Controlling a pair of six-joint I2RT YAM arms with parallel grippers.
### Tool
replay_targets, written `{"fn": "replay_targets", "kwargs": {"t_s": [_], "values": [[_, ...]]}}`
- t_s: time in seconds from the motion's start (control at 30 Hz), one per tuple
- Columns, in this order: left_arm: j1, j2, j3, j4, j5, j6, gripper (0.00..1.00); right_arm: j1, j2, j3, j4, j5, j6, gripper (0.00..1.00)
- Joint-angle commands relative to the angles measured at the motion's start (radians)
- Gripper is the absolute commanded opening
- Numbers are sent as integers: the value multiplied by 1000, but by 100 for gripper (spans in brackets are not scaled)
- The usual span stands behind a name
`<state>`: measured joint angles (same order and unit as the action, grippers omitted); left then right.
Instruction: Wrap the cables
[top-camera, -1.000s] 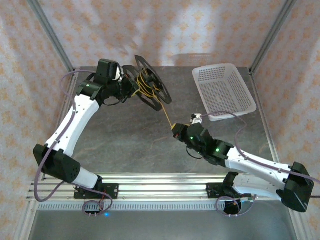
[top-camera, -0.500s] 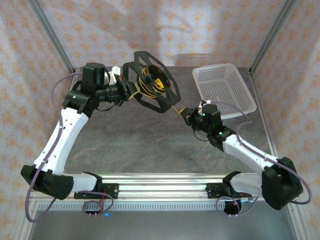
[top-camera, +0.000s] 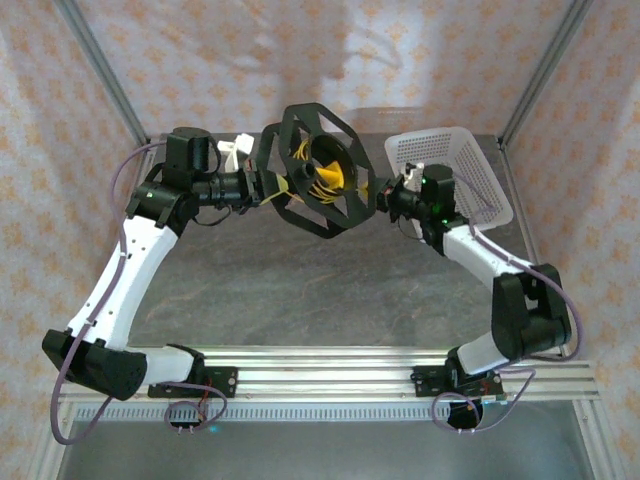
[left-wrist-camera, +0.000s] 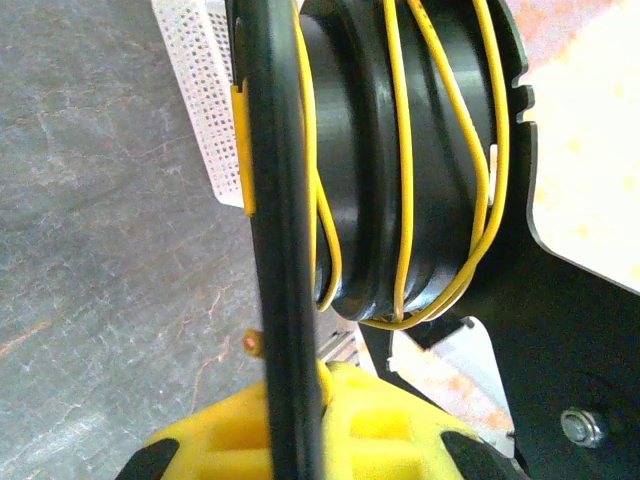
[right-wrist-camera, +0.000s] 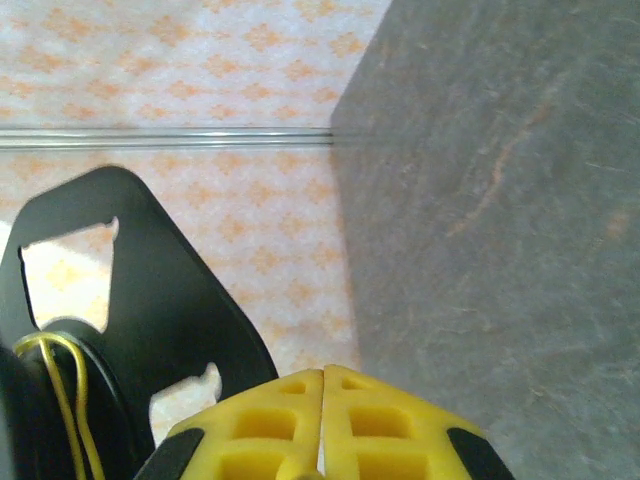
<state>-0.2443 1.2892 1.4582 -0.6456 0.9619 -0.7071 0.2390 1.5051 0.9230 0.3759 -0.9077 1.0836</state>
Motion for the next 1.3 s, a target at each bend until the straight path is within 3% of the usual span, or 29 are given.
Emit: {"fn": "replay_targets", "kwargs": {"t_s": [0.0, 0.1, 0.27, 0.5, 0.7, 1.0, 1.27], "values": [[-48, -31, 73, -40, 126, 152, 0, -22, 72, 89, 84, -154, 43, 0], [-67, -19, 109, -157, 101, 290, 0, -46, 91, 146, 13, -240, -48, 0], [-69, -9, 171, -318, 22, 451, 0, -86, 41, 259, -466, -214, -484, 0], [-91, 36, 243, -462, -104, 638, 0, -99, -50, 287, -539, -233, -746, 0], [-103, 41, 243, -473, -216, 727, 0, -100, -213, 248, -606, -150, -1039, 0], [-104, 91, 304, -490, -226, 757, 0, -99, -310, 183, -623, -123, -1196, 0], [-102, 63, 294, -408, -282, 691, 0, -92, -284, 167, -604, -138, -1024, 0]]}}
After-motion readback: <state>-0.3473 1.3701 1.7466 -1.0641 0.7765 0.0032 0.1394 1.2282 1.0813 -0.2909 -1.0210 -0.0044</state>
